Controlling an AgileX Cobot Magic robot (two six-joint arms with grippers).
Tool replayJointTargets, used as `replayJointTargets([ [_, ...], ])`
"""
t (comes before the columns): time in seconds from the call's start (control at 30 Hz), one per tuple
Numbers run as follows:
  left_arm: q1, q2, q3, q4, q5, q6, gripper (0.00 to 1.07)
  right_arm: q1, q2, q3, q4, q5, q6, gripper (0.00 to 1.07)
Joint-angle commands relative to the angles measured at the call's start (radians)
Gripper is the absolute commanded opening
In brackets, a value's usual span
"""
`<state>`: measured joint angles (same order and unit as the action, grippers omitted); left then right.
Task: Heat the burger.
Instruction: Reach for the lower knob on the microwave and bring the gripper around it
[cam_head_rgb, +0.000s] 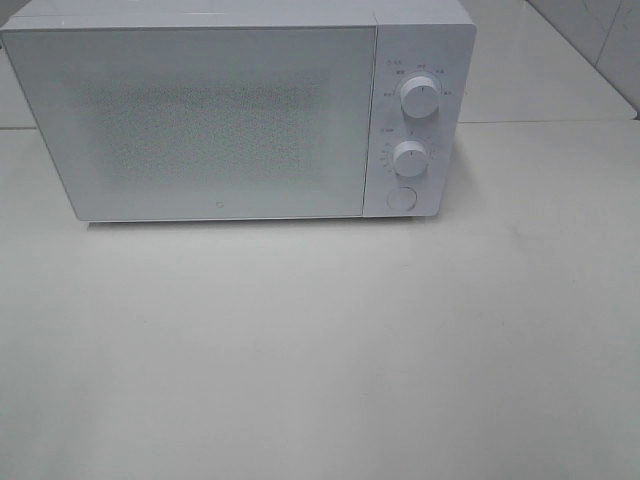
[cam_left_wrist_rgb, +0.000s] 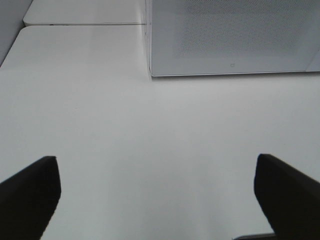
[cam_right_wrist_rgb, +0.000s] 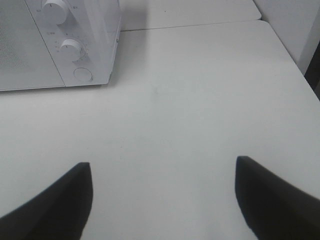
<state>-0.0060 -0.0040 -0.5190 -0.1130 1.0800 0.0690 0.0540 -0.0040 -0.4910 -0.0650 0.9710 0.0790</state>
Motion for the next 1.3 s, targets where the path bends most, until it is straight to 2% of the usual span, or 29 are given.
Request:
replayJointTargets([
  [0.03,0.0,-0.025,0.003,-0.002,-0.011,-0.007,0.98,-0.005,-0.026,0.003,0.0,-0.009,-0.001,0.76],
  [0.97,0.0,-0.024,0.003,-0.001,-0.011,-0.006,0.98,-0.005,-0.026,0.003,-0.008,-0.011,0.012,0.76],
  [1.3,0.0,-0.024,0.003,-0.001,-0.011,-0.006,0.98,-0.005,0.043,-0.049,-0.007,-0.085,0.015,0.76],
])
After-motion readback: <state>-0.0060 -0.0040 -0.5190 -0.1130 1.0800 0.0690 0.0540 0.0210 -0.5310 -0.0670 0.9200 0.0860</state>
